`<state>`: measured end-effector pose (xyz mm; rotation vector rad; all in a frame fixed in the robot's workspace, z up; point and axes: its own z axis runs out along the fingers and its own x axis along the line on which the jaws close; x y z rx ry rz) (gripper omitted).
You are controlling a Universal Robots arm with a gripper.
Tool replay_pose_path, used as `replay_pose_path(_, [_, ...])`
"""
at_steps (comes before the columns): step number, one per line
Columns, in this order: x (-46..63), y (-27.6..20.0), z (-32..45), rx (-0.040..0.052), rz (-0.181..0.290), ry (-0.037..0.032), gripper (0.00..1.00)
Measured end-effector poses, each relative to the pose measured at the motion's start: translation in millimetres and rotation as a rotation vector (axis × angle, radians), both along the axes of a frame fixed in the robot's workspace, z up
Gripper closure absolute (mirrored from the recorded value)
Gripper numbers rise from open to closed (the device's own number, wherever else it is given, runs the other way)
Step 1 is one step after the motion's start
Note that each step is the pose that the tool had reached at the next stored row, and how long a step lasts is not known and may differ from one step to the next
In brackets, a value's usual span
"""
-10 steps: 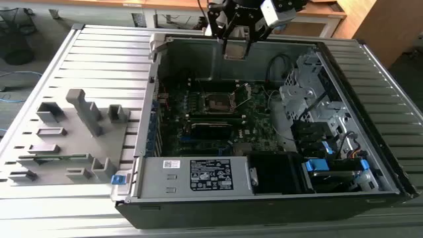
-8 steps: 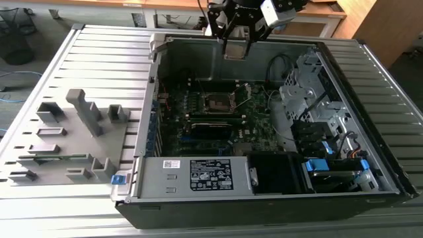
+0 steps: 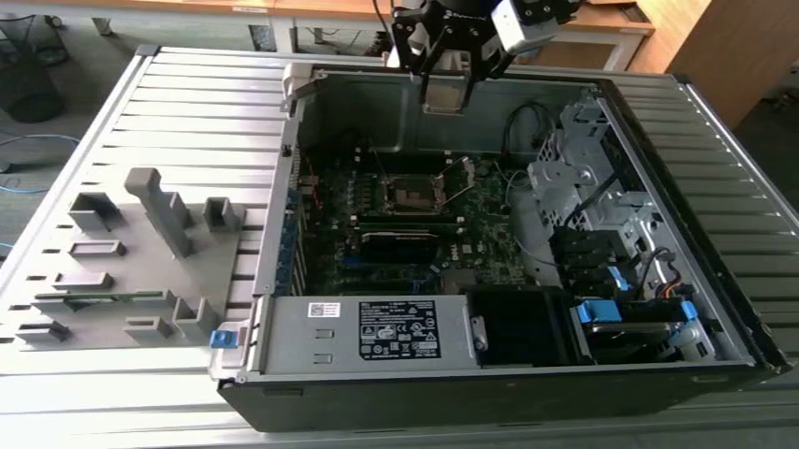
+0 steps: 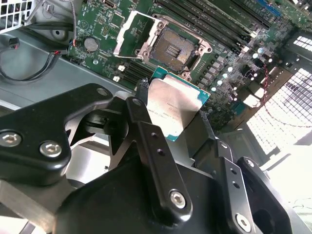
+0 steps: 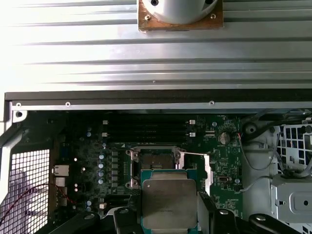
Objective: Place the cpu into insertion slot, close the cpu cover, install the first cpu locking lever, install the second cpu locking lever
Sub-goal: 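Place the cpu into insertion slot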
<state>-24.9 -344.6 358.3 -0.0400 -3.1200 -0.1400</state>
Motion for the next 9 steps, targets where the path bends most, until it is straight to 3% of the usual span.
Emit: replay_pose_path(9, [0.0,0.0,-2.1,0.0002,0.000,-0.0001,0.46])
